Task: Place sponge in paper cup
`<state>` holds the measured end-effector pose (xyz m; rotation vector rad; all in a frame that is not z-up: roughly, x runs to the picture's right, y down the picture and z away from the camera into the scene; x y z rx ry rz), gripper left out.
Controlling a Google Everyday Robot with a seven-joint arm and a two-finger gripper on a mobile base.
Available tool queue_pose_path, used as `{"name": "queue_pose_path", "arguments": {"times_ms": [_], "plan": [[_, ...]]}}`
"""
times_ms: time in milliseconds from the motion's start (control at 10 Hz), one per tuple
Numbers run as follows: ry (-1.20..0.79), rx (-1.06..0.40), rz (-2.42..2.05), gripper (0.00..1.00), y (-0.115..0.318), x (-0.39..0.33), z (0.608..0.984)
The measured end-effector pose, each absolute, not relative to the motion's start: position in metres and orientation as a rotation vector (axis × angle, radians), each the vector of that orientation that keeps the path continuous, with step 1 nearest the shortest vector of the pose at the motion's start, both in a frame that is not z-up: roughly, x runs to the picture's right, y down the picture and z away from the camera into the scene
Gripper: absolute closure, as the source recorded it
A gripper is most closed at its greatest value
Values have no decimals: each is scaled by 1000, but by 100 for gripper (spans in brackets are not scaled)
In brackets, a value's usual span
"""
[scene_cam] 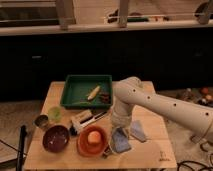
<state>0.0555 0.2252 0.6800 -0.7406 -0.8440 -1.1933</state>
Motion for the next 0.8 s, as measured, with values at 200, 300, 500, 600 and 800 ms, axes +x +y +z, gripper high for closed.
{"name": "queue_pose_path", "arguments": {"times_ms": [200, 300, 500, 600, 800], "plan": [[-845, -746, -1200, 23, 227, 52, 676], [-844, -748, -1204, 20, 227, 50, 674], [-840, -756, -1211, 20, 227, 49, 671], [-838, -759, -1211, 20, 226, 49, 671], [-829, -769, -1209, 20, 224, 52, 670]]}}
